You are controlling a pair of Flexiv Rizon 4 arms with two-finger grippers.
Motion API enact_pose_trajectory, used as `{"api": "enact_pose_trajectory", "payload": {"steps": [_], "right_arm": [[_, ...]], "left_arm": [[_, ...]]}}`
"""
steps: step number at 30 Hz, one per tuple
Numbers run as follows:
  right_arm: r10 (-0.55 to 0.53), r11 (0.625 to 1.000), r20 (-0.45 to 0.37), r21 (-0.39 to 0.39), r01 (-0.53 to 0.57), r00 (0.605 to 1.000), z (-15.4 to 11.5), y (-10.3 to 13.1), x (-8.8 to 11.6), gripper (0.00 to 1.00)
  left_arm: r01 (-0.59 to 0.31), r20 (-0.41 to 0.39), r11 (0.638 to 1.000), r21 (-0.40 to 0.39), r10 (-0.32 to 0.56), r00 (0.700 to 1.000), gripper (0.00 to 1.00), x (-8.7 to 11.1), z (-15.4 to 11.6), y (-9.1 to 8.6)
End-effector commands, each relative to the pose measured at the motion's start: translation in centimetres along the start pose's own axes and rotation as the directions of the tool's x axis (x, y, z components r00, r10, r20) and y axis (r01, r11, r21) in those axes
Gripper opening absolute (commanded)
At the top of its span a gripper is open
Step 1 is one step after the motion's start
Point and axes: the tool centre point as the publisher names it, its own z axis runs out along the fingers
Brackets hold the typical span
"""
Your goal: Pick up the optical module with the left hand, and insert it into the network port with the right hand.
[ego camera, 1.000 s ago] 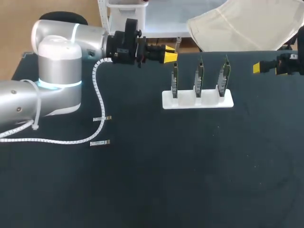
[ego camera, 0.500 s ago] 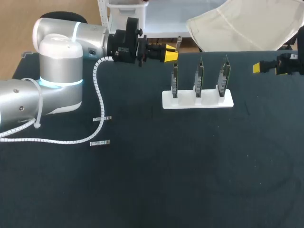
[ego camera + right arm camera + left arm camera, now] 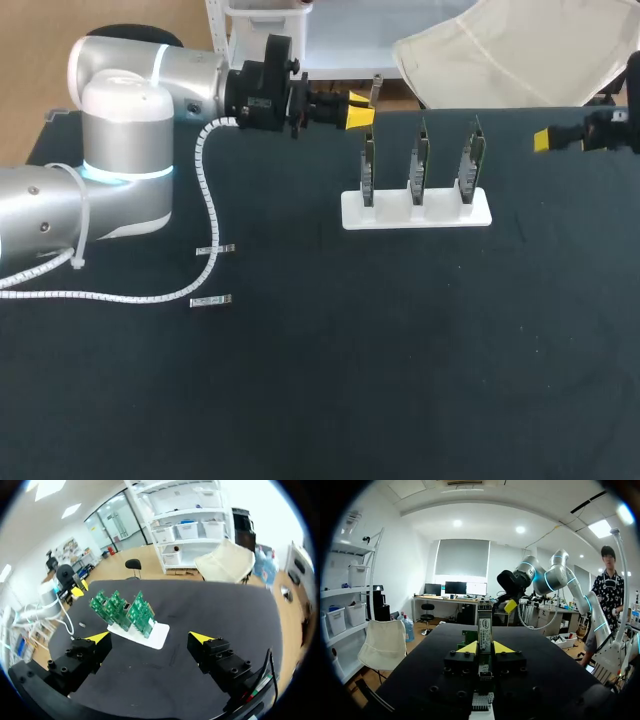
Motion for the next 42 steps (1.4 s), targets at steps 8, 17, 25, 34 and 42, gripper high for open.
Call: {"api": "enact_pose_trajectory", "payload": {"steps": [8, 17, 25, 34, 42], "right_arm": [[-0.292, 0.909, 0.042, -0.299, 0.291, 0.956, 0.7, 2.0, -6.6, 1.0], [-0.381, 0.825, 0.026, -0.442, 0.352, 0.924, 2.8, 5.3, -7.4, 1.0], [-0.355, 0.841, 0.065, -0.413, 0.349, 0.933, 3.0, 6.1, -8.0, 1.0], [-0.355, 0.841, 0.065, -0.413, 0.349, 0.933, 3.0, 6.1, -8.0, 1.0], [-0.355, 0.841, 0.065, -0.413, 0.349, 0.933, 3.0, 6.1, -8.0, 1.0]], "left_arm": [[0.0, -0.001, 1.0, 0.002, 0.0, 1.0, 0.0, 0.0, 0.0, 0.1], [0.0, -0.001, 1.0, 0.002, 0.0, 1.0, 0.0, 0.0, 0.0, 0.1], [0.0, -0.001, 1.0, 0.002, 0.0, 1.0, 0.0, 0.0, 0.0, 0.1], [0.0, -0.001, 1.0, 0.002, 0.0, 1.0, 0.0, 0.0, 0.0, 0.1], [0.0, -0.001, 1.0, 0.002, 0.0, 1.0, 0.0, 0.0, 0.0, 0.1]]}}
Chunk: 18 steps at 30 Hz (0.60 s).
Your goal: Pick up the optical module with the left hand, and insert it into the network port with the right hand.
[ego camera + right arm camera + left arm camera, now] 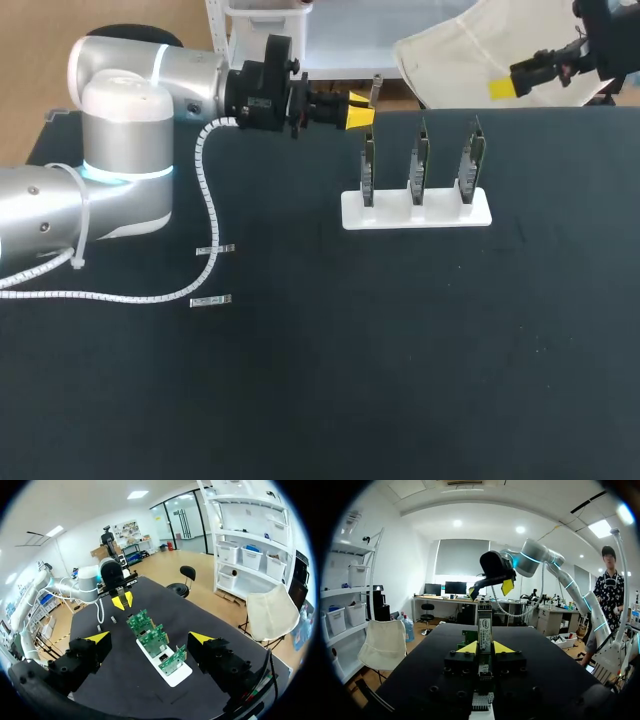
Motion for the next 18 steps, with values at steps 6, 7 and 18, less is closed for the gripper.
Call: {"api": "enact_pose_trajectory", "payload": {"steps": [6, 7, 18], "right_arm": [[-0.017, 0.999, -0.009, -0.031, 0.017, 1.0, 0.4, -0.1, -0.2, 1.0], [-0.032, 0.998, -0.016, -0.048, 0.032, 0.999, 0.6, 0.0, -0.4, 1.0], [-0.307, 0.932, -0.041, -0.216, 0.292, 0.951, 3.1, 2.4, -2.1, 1.0]], "left_arm": [[0.0, -0.001, 1.0, 0.002, 0.0, 1.0, 0.0, 0.0, 0.0, 0.1], [0.0, -0.001, 1.0, 0.002, 0.0, 1.0, 0.0, 0.0, 0.0, 0.1], [0.0, -0.001, 1.0, 0.002, 0.0, 1.0, 0.0, 0.0, 0.0, 0.1]]}}
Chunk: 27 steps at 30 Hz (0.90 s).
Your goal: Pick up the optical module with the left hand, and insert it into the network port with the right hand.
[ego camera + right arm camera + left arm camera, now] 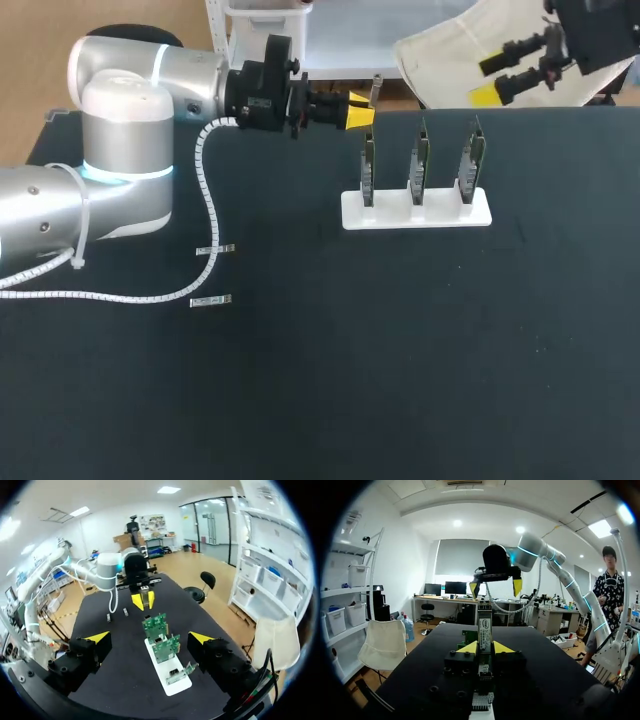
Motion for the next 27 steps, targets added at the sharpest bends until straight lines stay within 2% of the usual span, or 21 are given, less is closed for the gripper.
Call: {"api": "enact_pose_trajectory", "payload": {"steps": [1, 8, 20, 27], "right_arm": [[-0.067, 0.993, -0.008, -0.094, 0.066, 0.998, 0.9, -1.0, -0.9, 1.0], [-0.159, 0.974, -0.023, -0.167, 0.153, 0.987, 2.4, -1.2, -1.9, 1.0], [-0.179, 0.956, -0.024, -0.24, 0.168, 0.984, 6.3, -1.3, -3.7, 1.0], [-0.181, 0.945, -0.013, -0.278, 0.17, 0.983, 7.5, -0.5, -4.3, 1.0]], "left_arm": [[0.0, -0.001, 1.0, 0.002, 0.0, 1.0, 0.0, 0.0, 0.0, 0.1], [0.0, -0.001, 1.0, 0.002, 0.0, 1.0, 0.0, 0.0, 0.0, 0.1], [0.0, -0.001, 1.0, 0.002, 0.0, 1.0, 0.0, 0.0, 0.0, 0.1], [0.0, -0.001, 1.0, 0.002, 0.0, 1.0, 0.0, 0.0, 0.0, 0.1]]}}
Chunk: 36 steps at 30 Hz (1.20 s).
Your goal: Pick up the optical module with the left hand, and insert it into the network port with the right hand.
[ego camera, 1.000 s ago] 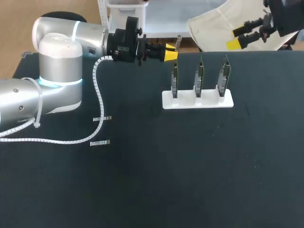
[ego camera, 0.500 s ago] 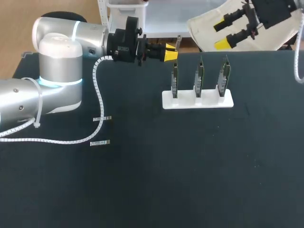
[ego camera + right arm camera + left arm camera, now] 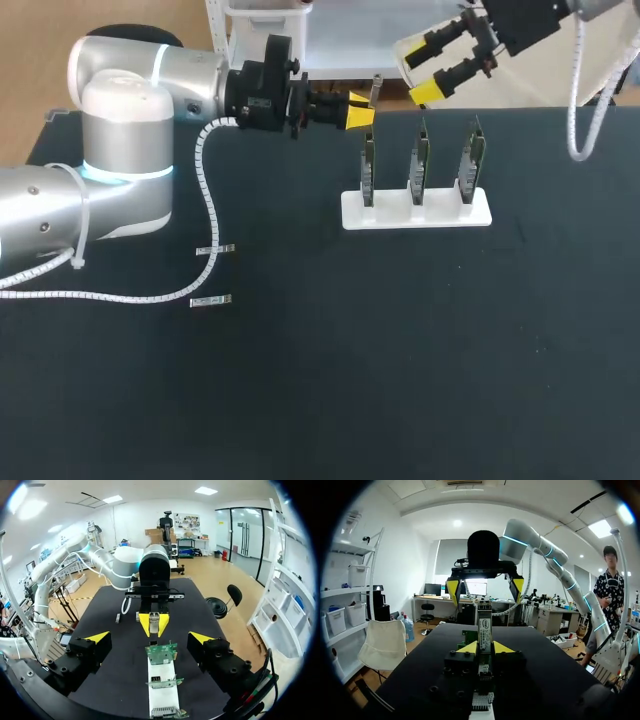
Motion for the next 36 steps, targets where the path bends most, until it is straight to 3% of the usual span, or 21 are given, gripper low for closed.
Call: {"api": "enact_pose_trajectory", "payload": {"steps": [1, 36], "right_arm": [[-0.011, 0.997, -0.009, -0.073, 0.01, 1.0, 0.7, -0.5, -0.2, 1.0], [0.025, 0.997, 0.033, -0.07, -0.022, 0.999, 3.8, -0.6, -1.7, 1.0]], "left_arm": [[0.0, -0.001, 1.0, 0.002, 0.0, 1.0, 0.0, 0.0, 0.0, 0.1], [0.0, -0.001, 1.0, 0.002, 0.0, 1.0, 0.0, 0.0, 0.0, 0.1]]}}
